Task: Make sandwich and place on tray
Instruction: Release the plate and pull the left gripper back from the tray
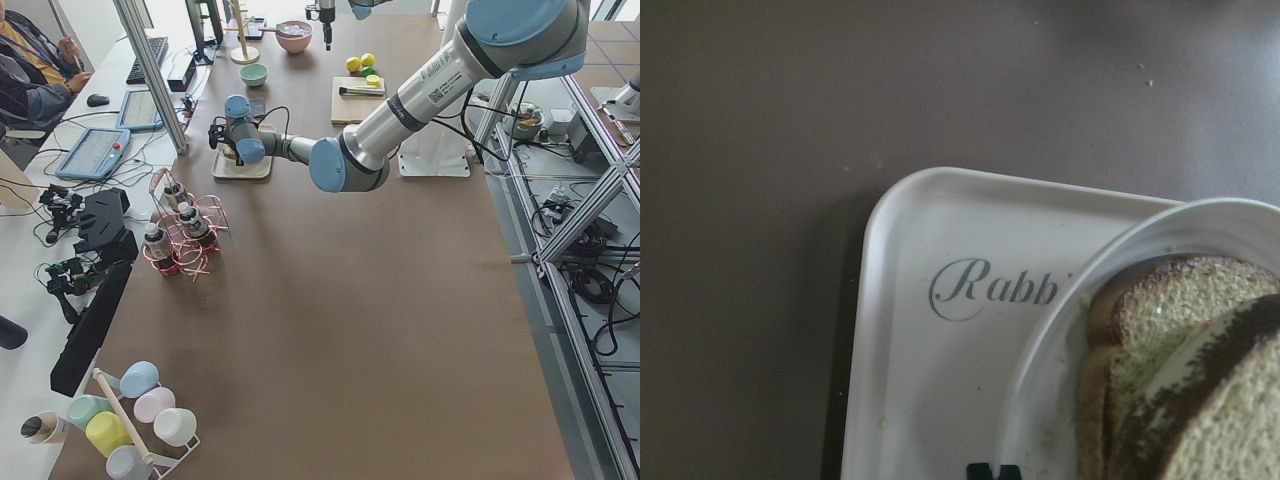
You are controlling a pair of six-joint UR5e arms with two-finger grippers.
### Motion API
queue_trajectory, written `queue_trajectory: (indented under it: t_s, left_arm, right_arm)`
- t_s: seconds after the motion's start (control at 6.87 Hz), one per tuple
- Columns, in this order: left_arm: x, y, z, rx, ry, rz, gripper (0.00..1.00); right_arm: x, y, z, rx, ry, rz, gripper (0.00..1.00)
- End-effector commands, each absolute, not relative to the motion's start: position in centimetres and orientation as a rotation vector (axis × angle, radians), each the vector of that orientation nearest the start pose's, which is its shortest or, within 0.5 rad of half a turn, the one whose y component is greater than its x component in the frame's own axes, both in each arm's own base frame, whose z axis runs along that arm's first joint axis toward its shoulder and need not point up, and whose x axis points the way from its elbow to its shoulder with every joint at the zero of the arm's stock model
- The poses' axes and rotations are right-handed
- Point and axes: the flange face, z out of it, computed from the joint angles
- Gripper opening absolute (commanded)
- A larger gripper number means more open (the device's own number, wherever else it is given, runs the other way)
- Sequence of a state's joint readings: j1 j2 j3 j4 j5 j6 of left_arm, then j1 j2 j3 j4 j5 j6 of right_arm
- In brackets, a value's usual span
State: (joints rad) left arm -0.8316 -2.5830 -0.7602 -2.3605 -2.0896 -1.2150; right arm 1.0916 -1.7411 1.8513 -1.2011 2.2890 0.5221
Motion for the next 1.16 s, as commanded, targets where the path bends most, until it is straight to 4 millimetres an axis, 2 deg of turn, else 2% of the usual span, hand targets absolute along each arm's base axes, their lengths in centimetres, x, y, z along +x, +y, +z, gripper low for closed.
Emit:
queue_trajectory:
  t_s: [0.0, 0.15, 0.29, 0.58, 0.73, 0.87, 1.02]
  left_arm:
    - [52.9, -69.8, 27.3, 0.153, 1.07, -0.169, 0.0]
    - [53.3, -69.6, 27.3, 0.162, 1.066, -0.17, 0.02]
    - [53.6, -69.4, 27.4, 0.175, 1.063, -0.172, 0.23]
    - [53.5, -69.4, 27.2, 0.194, 1.066, -0.174, 0.46]
    - [52.8, -69.5, 26.4, 0.217, 1.075, -0.181, 0.47]
    - [50.7, -68.7, 27.5, 0.232, 1.087, -0.183, 0.47]
    - [47.6, -66.1, 30.6, 0.244, 1.103, -0.179, 0.47]
  right_arm:
    - [-14.3, -42.3, 55.9, 0.065, -0.84, -0.133, 1.0]
    - [-14.2, -42.3, 56.1, 0.063, -0.838, -0.132, 1.0]
    - [-14.2, -42.3, 56.2, 0.06, -0.837, -0.131, 1.0]
    - [-14.1, -42.3, 56.1, 0.062, -0.838, -0.131, 1.0]
    - [-14.1, -42.3, 56.1, 0.062, -0.837, -0.13, 1.0]
    - [-14.2, -42.5, 55.9, 0.066, -0.839, -0.132, 1.0]
    - [-14.2, -42.5, 55.7, 0.07, -0.841, -0.134, 1.0]
